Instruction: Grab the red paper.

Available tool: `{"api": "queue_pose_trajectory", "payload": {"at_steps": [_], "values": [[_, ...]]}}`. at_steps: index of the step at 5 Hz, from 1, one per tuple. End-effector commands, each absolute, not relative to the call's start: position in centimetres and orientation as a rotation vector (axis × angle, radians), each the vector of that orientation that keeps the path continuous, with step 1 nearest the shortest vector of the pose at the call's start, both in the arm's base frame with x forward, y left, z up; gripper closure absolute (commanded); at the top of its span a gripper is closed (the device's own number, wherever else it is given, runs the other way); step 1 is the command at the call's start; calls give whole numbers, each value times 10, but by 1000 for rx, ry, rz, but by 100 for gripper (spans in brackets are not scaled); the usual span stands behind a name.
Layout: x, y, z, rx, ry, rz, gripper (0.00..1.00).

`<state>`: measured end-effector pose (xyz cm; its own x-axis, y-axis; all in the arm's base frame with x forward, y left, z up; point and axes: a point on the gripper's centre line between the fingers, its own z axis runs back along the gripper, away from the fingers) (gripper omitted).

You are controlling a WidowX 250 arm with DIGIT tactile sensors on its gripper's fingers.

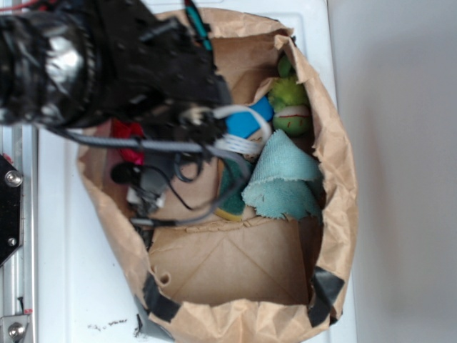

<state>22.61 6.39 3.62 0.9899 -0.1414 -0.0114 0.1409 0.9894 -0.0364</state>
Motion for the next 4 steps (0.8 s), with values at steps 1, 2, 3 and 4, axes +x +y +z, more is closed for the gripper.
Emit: {"api": "queue_pose_trajectory", "payload": {"at_steps": [1,2,3,4], "values": [[224,77,40,-2,-60,-144,0],[232,75,28,3,-66,-128,0],[236,68,12,48,-55,-133,0],[236,67,10,54,-69,-142,12]]}}
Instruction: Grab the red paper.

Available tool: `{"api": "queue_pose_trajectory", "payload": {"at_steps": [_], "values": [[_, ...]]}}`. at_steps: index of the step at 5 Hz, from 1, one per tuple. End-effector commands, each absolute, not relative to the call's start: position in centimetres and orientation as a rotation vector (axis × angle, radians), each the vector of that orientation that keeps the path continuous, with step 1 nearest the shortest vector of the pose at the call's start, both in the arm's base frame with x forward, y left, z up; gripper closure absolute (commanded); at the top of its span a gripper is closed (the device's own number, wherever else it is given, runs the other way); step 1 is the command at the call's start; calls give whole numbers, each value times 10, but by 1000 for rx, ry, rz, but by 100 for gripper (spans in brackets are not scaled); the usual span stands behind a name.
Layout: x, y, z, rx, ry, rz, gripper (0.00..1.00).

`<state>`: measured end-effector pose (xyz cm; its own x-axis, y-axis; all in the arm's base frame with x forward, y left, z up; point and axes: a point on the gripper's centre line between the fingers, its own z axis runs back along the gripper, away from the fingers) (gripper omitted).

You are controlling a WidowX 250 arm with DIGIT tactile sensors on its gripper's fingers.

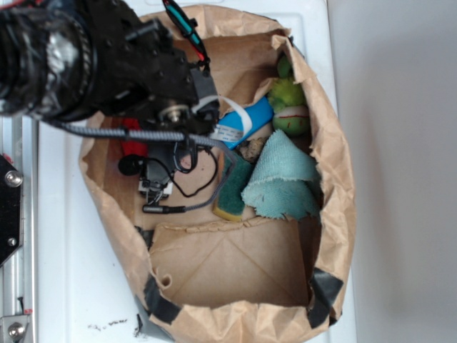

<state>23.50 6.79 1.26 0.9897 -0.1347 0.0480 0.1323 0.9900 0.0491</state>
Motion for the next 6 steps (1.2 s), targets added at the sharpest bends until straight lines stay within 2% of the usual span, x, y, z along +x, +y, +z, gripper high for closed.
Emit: {"api": "queue_pose_trajectory", "payload": {"at_steps": [1,2,3,5,6], "values": [[238,68,15,54,-87,-134,100],[239,67,29,47,-79,-149,100],[239,63,56,10,-81,-138,100],[244,32,102,-66,-147,-131,100],[249,21,136,-125,-200,-121,100]]}}
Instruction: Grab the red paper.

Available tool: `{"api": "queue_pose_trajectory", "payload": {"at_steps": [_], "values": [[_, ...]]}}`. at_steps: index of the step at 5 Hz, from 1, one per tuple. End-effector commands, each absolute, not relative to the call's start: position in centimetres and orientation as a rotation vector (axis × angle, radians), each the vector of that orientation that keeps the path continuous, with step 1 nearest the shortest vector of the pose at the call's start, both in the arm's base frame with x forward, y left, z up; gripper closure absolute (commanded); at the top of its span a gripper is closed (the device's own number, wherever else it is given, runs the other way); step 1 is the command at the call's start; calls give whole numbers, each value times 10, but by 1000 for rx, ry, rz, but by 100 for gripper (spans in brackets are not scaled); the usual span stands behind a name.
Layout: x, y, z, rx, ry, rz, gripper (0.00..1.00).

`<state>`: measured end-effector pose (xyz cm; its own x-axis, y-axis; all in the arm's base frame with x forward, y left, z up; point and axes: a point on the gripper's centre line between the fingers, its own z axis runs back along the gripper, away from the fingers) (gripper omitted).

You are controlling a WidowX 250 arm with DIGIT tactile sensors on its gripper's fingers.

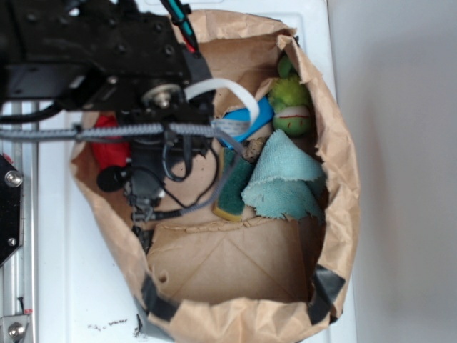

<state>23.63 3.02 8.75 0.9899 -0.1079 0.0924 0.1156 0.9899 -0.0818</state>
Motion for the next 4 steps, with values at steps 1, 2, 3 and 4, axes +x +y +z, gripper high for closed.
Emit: {"api": "queue_pose_trajectory", "payload": {"at_steps": [1,2,3,4], "values": [[256,8,149,-73,-251,-108,100],[264,3,157,-50,-288,-91,100],[275,5,161,-26,-329,-65,100],[286,8,160,-18,-339,-42,100]]}}
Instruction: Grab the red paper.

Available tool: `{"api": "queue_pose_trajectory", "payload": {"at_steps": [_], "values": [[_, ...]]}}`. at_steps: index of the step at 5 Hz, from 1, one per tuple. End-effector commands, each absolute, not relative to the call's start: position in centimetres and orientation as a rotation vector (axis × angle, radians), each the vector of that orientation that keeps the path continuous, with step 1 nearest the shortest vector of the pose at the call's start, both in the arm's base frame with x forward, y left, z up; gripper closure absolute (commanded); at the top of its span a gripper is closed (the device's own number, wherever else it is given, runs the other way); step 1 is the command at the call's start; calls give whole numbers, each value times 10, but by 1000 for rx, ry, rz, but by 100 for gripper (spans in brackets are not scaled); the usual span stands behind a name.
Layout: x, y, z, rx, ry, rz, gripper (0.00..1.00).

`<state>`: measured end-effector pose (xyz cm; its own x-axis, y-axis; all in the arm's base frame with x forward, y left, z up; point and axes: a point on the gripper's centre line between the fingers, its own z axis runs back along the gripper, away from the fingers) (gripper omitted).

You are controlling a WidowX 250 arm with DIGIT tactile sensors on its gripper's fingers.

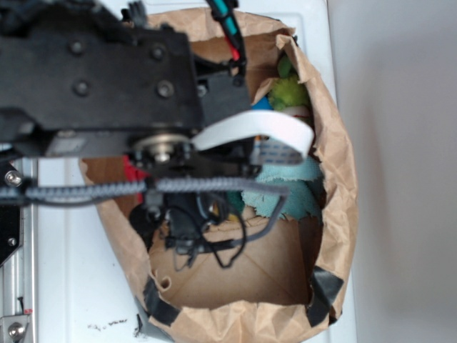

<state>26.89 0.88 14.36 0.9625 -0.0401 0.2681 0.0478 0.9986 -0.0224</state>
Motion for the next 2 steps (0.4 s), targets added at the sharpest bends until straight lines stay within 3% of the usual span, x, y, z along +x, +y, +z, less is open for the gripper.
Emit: {"api": "queue_pose_trajectory", "payload": {"at_steps": [1,2], "values": [[291,12,159,-18,-322,-43,100],[290,12,156,14,-309,-35,100]]}}
